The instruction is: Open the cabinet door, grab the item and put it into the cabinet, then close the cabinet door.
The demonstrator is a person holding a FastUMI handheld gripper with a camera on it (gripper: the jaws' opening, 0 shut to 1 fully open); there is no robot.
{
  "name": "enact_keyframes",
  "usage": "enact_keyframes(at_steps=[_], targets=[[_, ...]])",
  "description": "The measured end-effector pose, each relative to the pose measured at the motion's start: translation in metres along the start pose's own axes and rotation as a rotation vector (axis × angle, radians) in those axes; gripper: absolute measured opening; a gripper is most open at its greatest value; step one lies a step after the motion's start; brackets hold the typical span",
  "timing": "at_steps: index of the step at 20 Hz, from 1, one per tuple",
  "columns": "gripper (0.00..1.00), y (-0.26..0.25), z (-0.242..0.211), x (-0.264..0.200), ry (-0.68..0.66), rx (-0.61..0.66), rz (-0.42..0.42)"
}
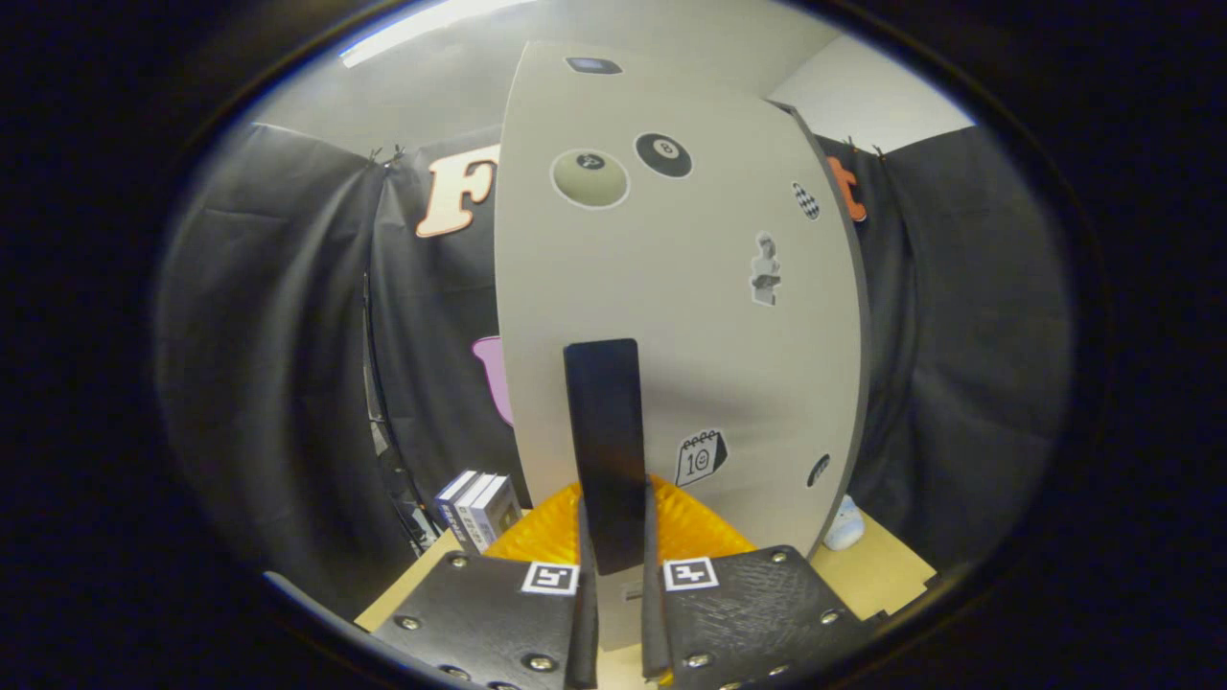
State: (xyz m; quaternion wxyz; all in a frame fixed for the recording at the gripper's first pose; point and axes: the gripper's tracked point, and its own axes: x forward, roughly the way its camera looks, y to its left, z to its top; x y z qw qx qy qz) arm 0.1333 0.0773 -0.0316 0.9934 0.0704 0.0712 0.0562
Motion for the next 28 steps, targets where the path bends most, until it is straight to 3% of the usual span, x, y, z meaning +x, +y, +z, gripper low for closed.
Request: enact_keyframes(at_steps=[14, 28], targets=[[0.17, -0.09, 0.005, -0.085, 0.004, 0.002, -0.108], [0.17, -0.202, 0.014, -0.116, -0.006, 0.066, -0.239]])
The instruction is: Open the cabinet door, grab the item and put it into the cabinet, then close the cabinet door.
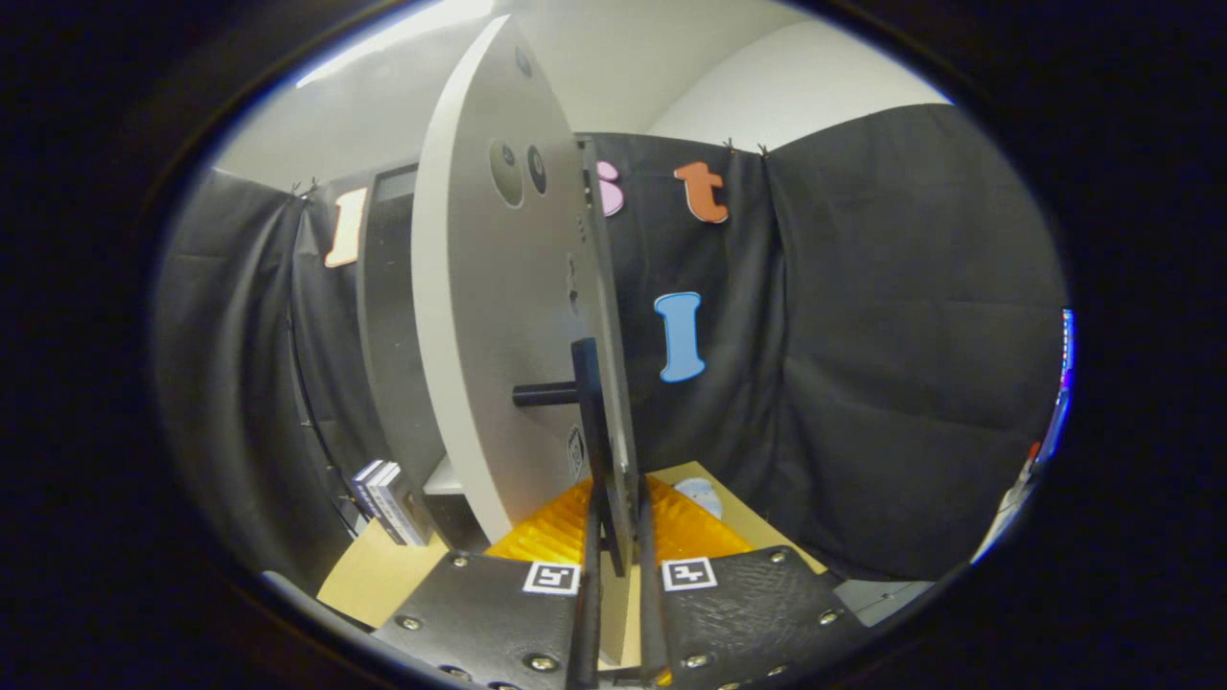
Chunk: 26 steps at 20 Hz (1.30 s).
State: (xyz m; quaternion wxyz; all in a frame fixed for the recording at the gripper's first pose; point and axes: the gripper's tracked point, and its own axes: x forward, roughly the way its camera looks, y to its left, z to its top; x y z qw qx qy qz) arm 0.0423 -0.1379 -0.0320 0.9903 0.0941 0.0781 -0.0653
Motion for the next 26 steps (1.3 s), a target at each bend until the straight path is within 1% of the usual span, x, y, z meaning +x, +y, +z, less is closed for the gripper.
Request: enact_keyframes(at_steps=[1, 2, 3, 5, 9, 15, 19, 21, 26], targets=[[0.14, -0.01, 0.002, -0.001, -0.007, 0.006, -0.002], [0.13, -0.016, 0.002, 0.001, -0.005, 0.008, 0.015], [0.12, -0.021, 0.001, 0.001, 0.003, 0.018, 0.039], [0.1, -0.029, 0.004, 0.007, -0.003, -0.01, 0.089], [0.1, -0.05, 0.01, 0.013, -0.009, -0.05, 0.142], [0.1, -0.081, 0.013, 0.025, 0.003, -0.019, 0.248], [0.11, -0.079, 0.013, 0.026, 0.002, -0.022, 0.3], [0.1, -0.08, 0.011, 0.025, -0.001, -0.043, 0.305], [0.11, -0.086, 0.016, 0.006, -0.027, -0.048, 0.259]])
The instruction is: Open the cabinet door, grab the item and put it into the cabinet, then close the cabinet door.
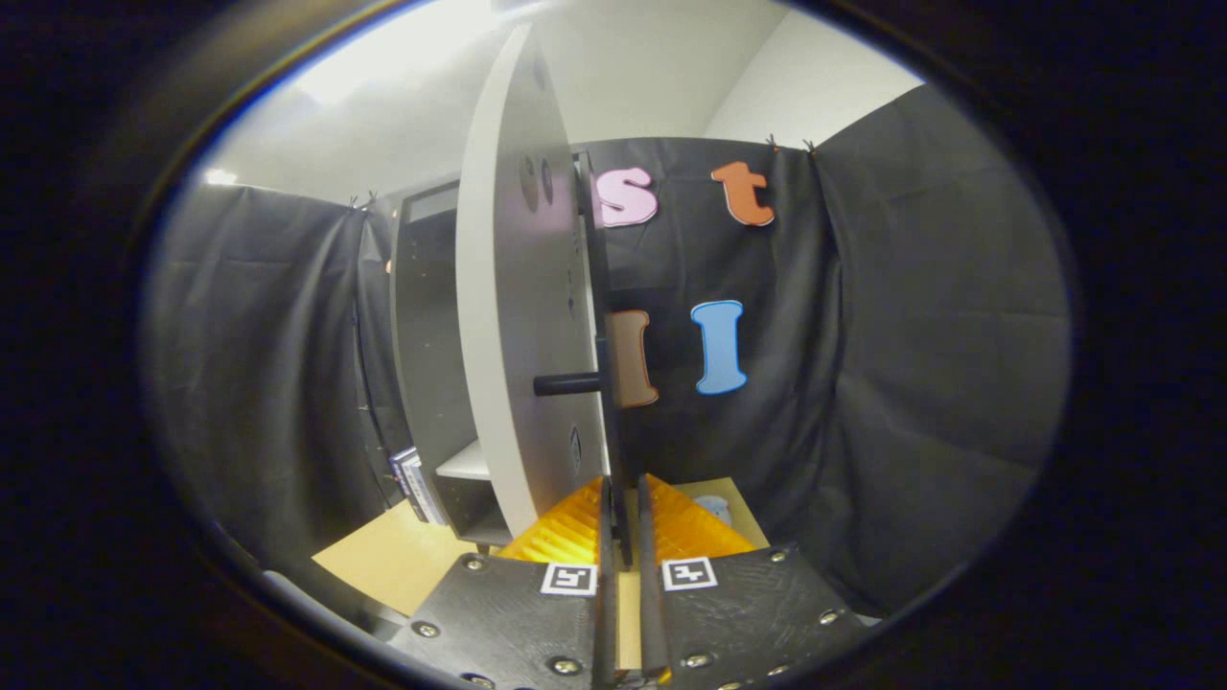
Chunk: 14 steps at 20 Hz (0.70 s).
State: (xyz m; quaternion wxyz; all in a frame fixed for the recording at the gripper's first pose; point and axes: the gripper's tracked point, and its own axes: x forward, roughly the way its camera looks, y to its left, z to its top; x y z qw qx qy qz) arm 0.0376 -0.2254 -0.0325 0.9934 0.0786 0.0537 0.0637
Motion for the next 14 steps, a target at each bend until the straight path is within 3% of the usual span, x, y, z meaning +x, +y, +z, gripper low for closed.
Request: enact_keyframes(at_steps=[5, 8, 14], targets=[[0.11, 0.007, 0.003, -0.037, -0.024, -0.006, -0.054], [0.1, 0.031, -0.004, -0.053, -0.013, -0.019, -0.045], [0.33, 0.102, -0.031, -0.06, -0.012, -0.02, -0.013]])
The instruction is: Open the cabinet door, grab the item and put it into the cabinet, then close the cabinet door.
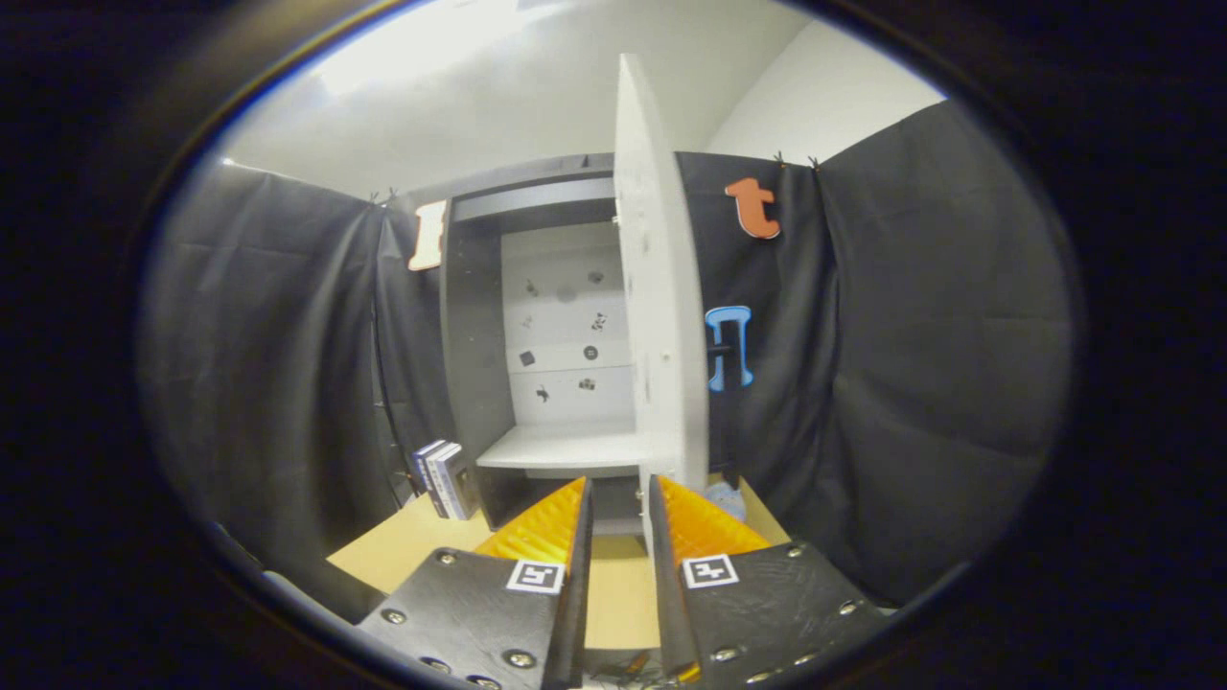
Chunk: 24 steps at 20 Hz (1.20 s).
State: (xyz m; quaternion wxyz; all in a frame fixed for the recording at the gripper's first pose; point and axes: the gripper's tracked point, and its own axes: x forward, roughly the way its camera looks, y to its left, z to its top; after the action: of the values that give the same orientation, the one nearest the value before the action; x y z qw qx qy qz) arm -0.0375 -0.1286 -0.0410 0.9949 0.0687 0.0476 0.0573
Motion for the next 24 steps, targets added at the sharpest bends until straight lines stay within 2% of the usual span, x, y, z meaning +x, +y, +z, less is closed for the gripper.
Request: enact_keyframes(at_steps=[2, 4, 6, 11, 15, 24], targets=[[0.38, 0.03, -0.017, 0.01, 0.015, 0.021, 0.017], [0.39, 0.057, -0.046, 0.023, 0.054, 0.045, 0.025], [0.52, 0.085, -0.076, 0.037, 0.098, 0.071, 0.042], [0.82, 0.123, -0.148, 0.072, 0.208, 0.044, 0.019], [0.83, 0.148, -0.196, 0.098, 0.284, 0.026, 0.022], [0.88, 0.166, -0.309, 0.155, 0.444, 0.024, 0.015]])
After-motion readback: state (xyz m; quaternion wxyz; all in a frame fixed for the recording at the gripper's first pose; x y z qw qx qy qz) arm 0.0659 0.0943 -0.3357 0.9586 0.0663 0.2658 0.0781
